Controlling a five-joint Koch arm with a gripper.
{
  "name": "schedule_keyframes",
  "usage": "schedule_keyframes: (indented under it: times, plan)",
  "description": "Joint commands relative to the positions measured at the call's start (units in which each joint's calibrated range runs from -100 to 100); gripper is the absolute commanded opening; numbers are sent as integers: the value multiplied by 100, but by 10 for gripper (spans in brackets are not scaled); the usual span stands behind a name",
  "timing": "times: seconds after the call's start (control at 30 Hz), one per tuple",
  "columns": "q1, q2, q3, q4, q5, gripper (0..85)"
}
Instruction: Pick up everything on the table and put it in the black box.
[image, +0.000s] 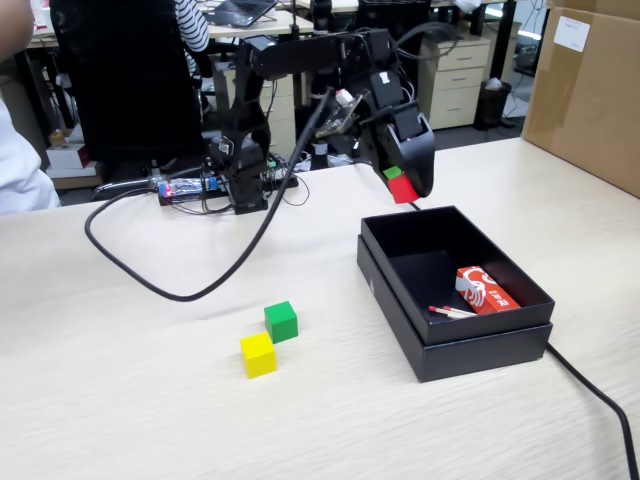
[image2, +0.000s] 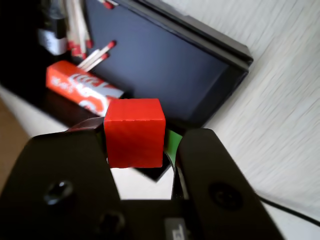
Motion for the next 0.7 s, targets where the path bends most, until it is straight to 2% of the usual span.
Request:
schedule_keyframes:
  times: [0.0,0.23,0.47,0.67]
  plan:
    - [34,477,567,-18,-5,12]
    - [186,2095,1065,-18,54,12]
    - [176,2588,1038,-182,103,21]
    - [161,2795,948,-225,132,215]
